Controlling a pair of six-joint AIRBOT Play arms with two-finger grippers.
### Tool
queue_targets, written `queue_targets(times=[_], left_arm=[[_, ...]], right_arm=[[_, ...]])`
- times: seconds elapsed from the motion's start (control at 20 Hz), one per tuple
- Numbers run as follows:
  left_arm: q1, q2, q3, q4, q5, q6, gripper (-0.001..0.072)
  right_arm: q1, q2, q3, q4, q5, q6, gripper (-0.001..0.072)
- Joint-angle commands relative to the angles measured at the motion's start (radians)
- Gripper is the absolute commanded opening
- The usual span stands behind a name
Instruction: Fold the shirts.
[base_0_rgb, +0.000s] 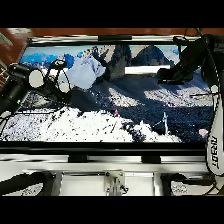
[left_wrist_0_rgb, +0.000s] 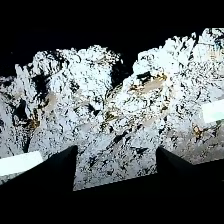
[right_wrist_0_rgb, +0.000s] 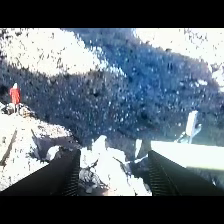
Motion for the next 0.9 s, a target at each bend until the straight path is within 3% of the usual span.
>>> queue_targets(times=[0.0,0.2,0.3,0.4,0.65,0.85], left_arm=[[0.0,-0.011,0.0,-0.071,0.033,0.0,0.0577],[0.002,-0.018,0.0,-0.104,0.143,0.005,0.0577],[0.031,-0.049,0.023,-0.054,0.283,-0.086,0.0686],[0.103,-0.138,0.111,-0.085,0.373,-0.132,0.072],[0.256,-0.47,0.387,-0.193,0.404,-0.131,0.072],[0.286,-0.634,0.458,-0.224,0.491,-0.128,0.072]], right_arm=[[0.001,-0.001,0.0,0.001,0.04,-0.011,0.0541],[0.001,-0.001,0.0,0.001,0.043,-0.011,0.0541],[0.001,-0.001,0.0,0.002,0.048,-0.011,0.0541],[0.001,-0.001,0.0,0.008,0.051,-0.007,0.054],[0.002,-0.001,0.0,0.092,0.048,-0.007,0.054],[0.001,-0.001,0.0,0.103,0.056,-0.007,0.0541]])
